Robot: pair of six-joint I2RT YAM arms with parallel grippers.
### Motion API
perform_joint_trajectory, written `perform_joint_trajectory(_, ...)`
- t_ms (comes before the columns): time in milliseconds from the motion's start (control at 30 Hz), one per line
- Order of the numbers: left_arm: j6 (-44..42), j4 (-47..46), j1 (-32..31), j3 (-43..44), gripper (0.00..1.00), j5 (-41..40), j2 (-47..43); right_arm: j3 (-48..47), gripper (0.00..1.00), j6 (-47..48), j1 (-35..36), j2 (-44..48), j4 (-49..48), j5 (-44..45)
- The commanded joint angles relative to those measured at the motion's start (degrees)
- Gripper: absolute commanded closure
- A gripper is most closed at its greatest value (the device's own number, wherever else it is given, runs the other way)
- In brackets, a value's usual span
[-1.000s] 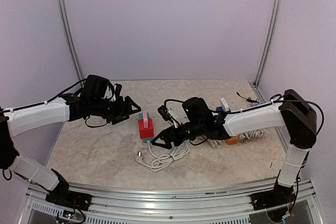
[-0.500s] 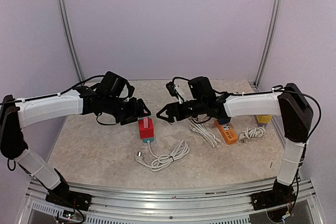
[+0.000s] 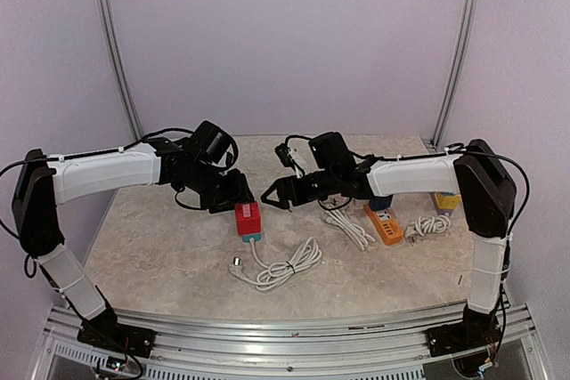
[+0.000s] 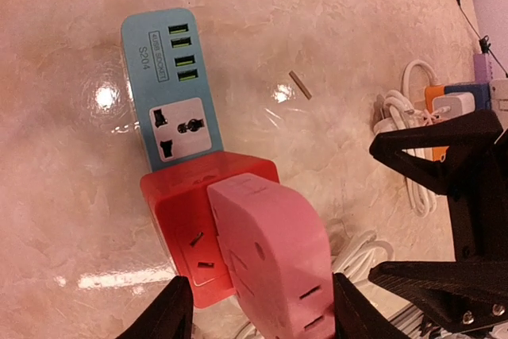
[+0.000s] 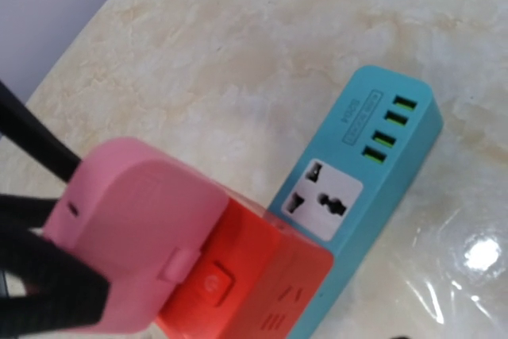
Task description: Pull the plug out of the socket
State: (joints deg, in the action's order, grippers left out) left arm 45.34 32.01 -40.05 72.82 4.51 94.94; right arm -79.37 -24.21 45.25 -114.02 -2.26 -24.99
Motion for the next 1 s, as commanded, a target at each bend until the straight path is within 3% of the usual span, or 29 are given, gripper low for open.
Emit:
perform_joint_trajectory(0,0.1,3.6,-0.5,1.5,0.49,-1.4,1.0,-1.4,0.29,0.6,0.3,-1.0,1.7,0.5)
perform_joint_trajectory(600,-6.1,6.7,-2.6,3.1,0.94,-1.3,1.8,0.4,0.29,1.0,0.3,0.0,1.9,-0.1)
perform_joint_trajectory(967,-7.9,6.5,-2.6,3.1,0.97,0.5,1.5,2.8,0.29,-0.3,0.4,0.0,0.9,-0.2)
